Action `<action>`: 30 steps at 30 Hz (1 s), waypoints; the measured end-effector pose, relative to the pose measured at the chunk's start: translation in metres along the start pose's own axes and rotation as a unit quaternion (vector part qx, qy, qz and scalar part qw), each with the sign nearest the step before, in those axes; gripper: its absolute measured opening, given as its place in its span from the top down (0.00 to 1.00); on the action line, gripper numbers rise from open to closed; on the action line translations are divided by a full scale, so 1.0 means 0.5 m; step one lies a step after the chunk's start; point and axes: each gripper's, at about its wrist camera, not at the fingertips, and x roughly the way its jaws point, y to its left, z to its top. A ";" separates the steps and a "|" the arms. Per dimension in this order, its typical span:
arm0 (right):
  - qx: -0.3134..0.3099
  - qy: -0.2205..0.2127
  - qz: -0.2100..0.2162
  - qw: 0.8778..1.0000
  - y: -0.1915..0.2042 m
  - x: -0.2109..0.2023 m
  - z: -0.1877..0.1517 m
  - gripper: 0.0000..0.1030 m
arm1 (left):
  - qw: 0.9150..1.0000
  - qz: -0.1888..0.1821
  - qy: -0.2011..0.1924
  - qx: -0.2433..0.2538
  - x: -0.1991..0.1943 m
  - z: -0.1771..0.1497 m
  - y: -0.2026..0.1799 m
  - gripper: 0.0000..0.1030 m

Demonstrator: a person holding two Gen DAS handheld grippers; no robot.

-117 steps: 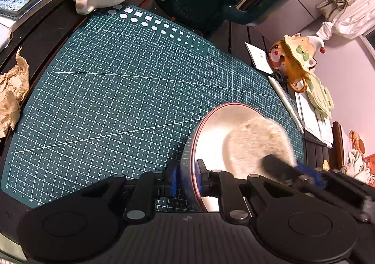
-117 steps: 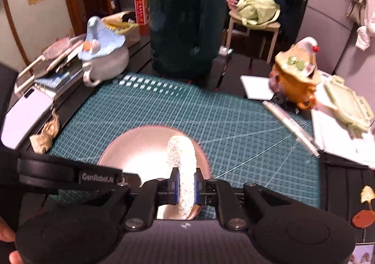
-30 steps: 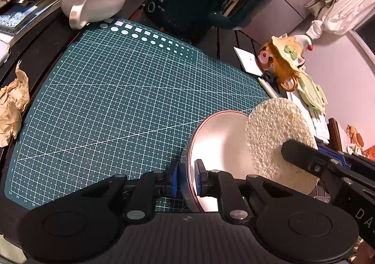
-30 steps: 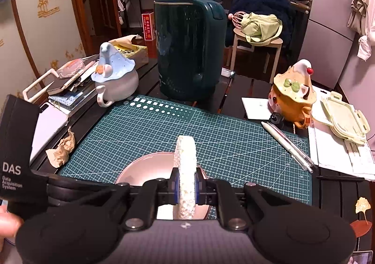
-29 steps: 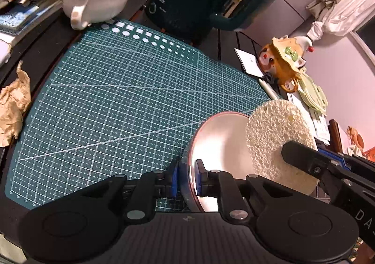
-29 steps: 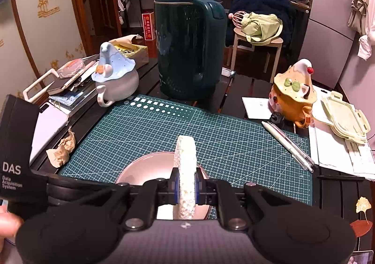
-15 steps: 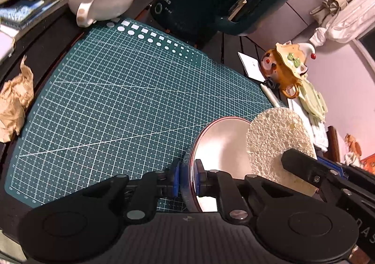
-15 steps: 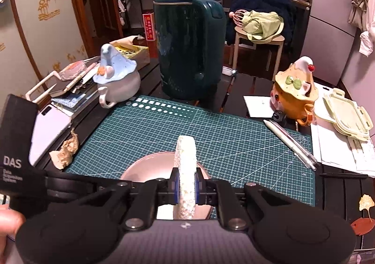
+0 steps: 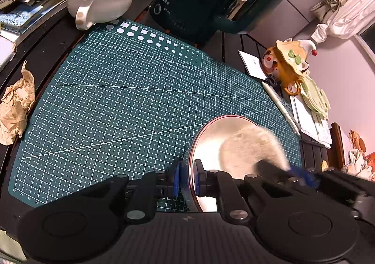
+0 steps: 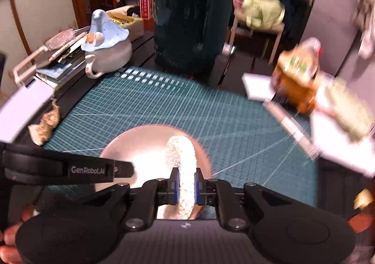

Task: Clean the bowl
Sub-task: 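Keep the bowl held with the left tool while the right tool lifts the sponge off, then hold the bowl rim with the left tool while the right tool scrubs the inside wall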

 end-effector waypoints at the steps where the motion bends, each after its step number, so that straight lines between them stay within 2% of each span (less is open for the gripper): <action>1: -0.002 -0.004 0.000 1.000 0.001 -0.005 0.001 0.89 | 1.000 0.000 0.000 0.000 0.000 0.000 -0.001 0.89; 9: -0.013 -0.031 -0.002 0.999 0.008 -0.044 0.009 0.89 | 1.000 0.001 0.001 0.000 0.001 0.002 -0.002 0.89; 30: -0.016 -0.008 0.000 1.000 0.006 -0.006 0.002 0.89 | 1.000 0.002 0.005 0.001 0.009 0.005 0.001 0.89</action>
